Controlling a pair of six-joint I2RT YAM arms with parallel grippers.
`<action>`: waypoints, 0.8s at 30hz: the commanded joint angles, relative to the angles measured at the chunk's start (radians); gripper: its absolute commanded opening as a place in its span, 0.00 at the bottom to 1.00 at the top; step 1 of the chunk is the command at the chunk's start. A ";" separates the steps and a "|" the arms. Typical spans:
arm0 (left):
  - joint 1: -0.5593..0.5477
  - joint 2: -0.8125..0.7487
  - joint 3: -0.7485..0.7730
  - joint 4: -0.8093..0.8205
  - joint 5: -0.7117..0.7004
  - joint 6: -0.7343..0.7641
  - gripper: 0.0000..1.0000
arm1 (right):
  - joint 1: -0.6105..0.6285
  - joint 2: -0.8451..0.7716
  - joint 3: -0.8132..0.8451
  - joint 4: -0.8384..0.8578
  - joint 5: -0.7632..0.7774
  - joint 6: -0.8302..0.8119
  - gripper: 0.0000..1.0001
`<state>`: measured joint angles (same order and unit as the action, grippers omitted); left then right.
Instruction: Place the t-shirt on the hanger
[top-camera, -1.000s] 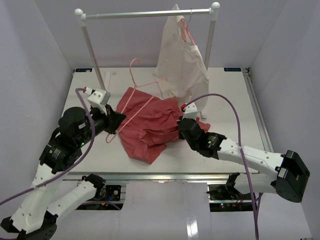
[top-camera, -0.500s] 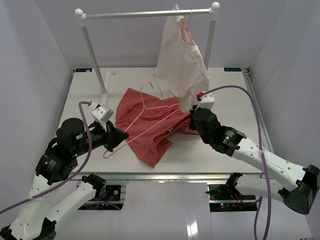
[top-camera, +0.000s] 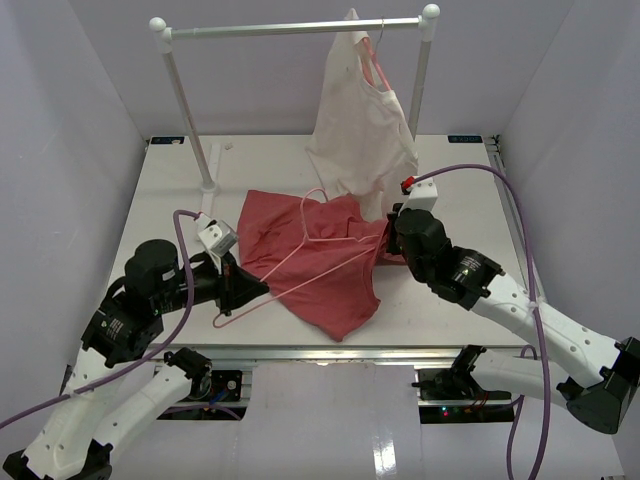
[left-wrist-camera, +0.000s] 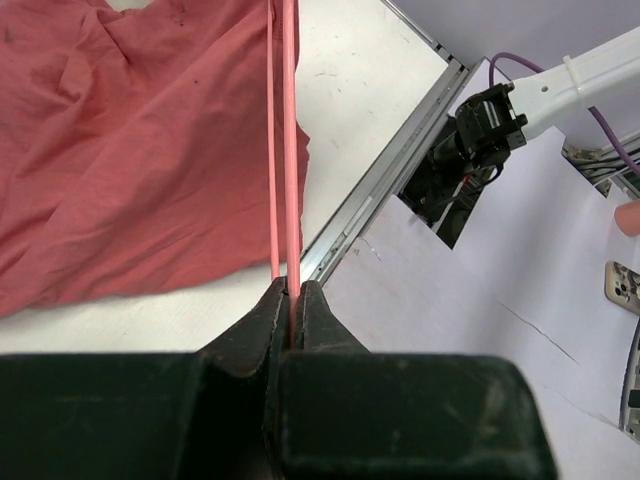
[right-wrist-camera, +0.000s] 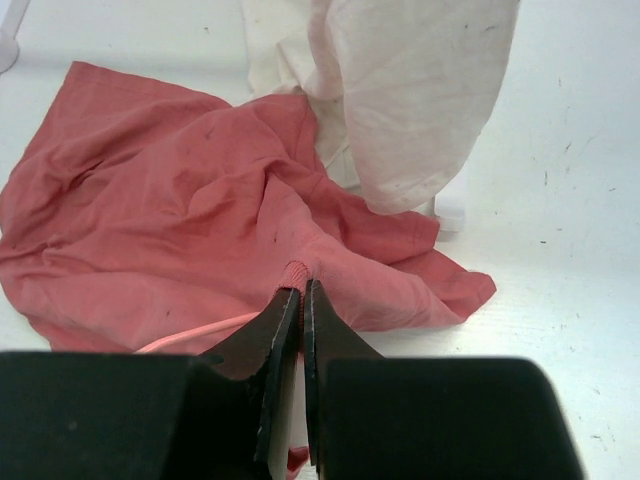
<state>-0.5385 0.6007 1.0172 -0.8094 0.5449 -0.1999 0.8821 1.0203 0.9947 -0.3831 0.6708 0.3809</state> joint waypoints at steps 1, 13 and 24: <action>-0.002 -0.034 0.068 -0.019 0.027 0.004 0.00 | -0.031 -0.002 0.022 0.019 -0.011 -0.014 0.08; -0.002 -0.056 0.038 -0.001 0.066 -0.002 0.00 | -0.052 0.020 0.025 0.025 -0.041 0.002 0.08; -0.002 -0.030 -0.007 0.032 -0.169 -0.030 0.00 | -0.055 0.006 0.018 0.023 -0.044 0.006 0.08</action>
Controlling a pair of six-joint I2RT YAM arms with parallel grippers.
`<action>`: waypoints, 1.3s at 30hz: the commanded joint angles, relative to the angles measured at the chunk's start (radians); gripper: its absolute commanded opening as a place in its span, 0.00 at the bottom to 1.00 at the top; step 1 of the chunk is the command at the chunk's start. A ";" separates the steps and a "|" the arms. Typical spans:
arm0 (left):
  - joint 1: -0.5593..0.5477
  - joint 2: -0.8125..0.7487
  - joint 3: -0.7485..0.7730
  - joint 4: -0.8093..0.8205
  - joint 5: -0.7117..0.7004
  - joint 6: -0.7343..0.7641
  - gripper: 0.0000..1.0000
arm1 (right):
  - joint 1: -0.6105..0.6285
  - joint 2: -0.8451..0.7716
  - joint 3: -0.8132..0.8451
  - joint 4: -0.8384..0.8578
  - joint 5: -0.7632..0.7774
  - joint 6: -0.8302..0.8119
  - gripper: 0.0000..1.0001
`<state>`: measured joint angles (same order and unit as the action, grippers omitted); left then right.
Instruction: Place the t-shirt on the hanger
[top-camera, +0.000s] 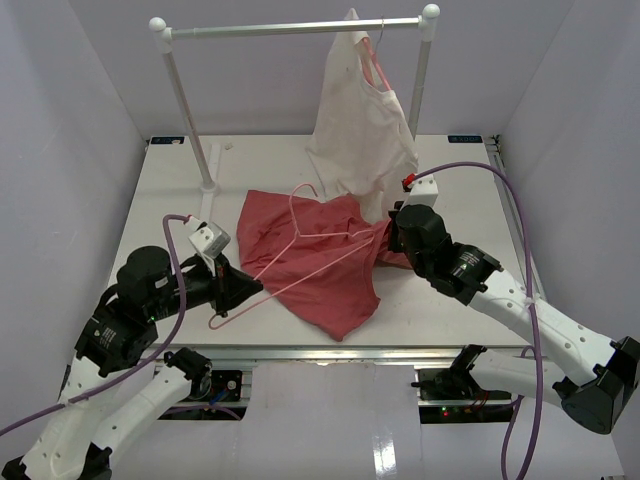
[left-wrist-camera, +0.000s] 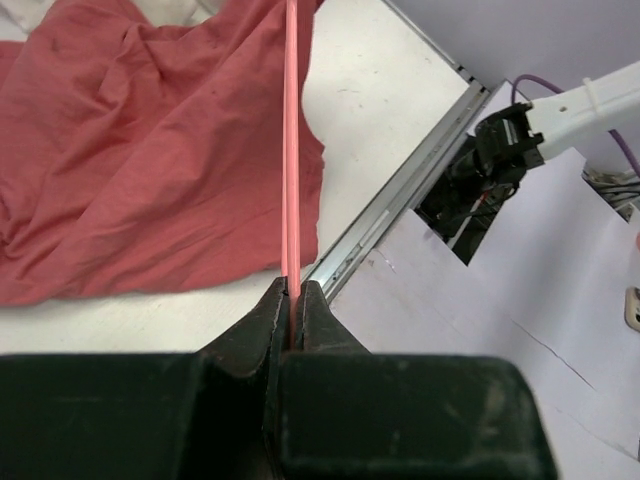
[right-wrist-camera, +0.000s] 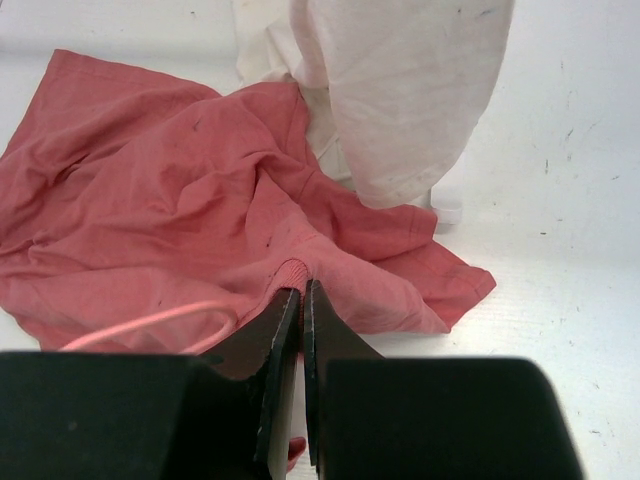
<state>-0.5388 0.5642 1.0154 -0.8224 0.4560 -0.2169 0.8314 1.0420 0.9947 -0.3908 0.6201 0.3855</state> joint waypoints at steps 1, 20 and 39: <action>-0.001 0.004 -0.004 0.046 -0.082 -0.013 0.00 | -0.005 -0.016 0.017 0.030 0.007 0.000 0.08; -0.001 -0.050 -0.058 0.099 0.081 -0.032 0.00 | -0.018 0.019 0.049 0.035 0.020 0.046 0.08; -0.001 -0.070 -0.087 0.129 -0.029 -0.074 0.00 | -0.031 0.064 0.084 0.035 0.043 0.050 0.08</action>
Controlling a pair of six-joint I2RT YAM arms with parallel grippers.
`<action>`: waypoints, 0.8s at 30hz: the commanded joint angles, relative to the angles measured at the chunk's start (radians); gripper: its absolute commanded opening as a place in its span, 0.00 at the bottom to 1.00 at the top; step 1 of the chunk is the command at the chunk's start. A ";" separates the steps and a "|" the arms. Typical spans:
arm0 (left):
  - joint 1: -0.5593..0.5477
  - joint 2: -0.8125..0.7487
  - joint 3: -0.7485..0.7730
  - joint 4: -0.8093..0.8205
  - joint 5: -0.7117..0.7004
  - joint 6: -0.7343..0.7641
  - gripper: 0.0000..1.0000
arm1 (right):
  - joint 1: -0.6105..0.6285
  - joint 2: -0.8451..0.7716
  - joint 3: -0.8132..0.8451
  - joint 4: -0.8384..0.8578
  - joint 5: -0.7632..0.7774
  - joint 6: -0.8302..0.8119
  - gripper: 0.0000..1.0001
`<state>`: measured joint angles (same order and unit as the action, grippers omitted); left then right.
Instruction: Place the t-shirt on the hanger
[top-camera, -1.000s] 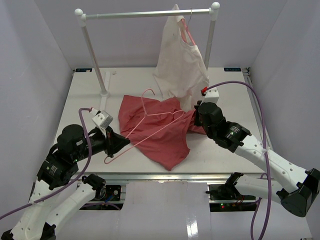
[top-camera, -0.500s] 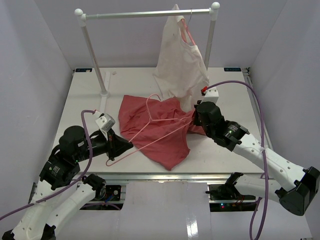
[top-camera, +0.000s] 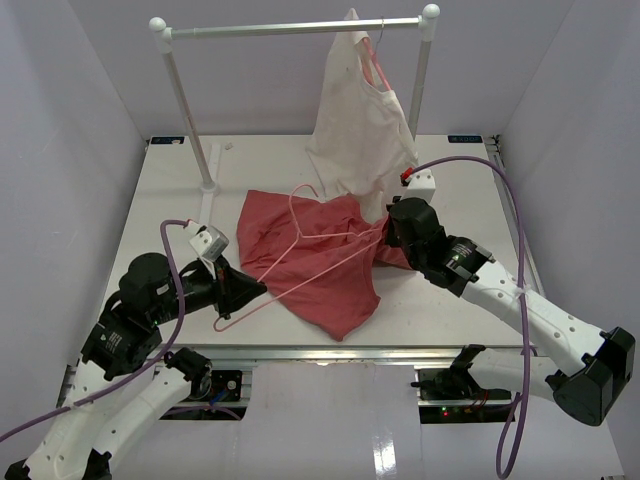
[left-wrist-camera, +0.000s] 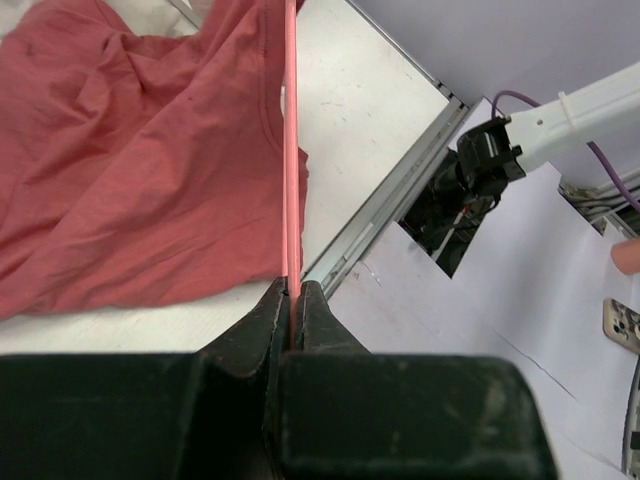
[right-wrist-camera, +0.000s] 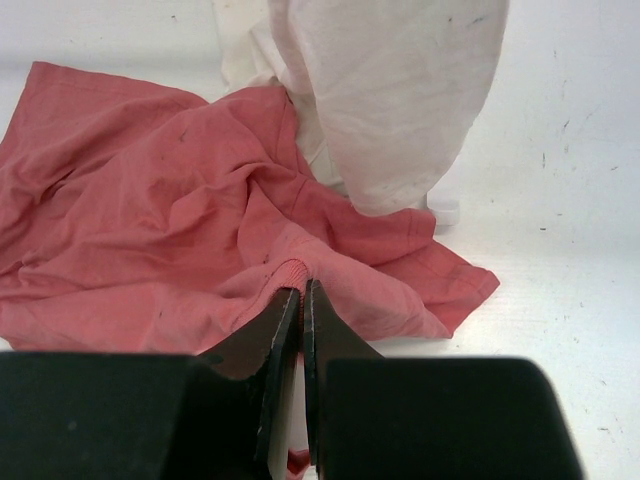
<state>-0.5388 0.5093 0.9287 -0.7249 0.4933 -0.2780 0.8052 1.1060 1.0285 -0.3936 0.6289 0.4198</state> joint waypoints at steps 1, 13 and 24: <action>-0.001 -0.013 -0.003 0.032 -0.068 -0.015 0.00 | -0.004 0.000 0.050 0.038 0.034 0.016 0.08; -0.001 -0.007 -0.017 0.039 -0.087 -0.009 0.00 | -0.008 0.007 0.038 0.045 0.022 0.017 0.08; -0.001 0.025 -0.048 0.115 -0.007 -0.013 0.00 | -0.009 0.025 0.037 0.061 0.005 0.001 0.08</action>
<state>-0.5388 0.5187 0.8981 -0.6599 0.4545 -0.2865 0.7994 1.1254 1.0325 -0.3862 0.6244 0.4264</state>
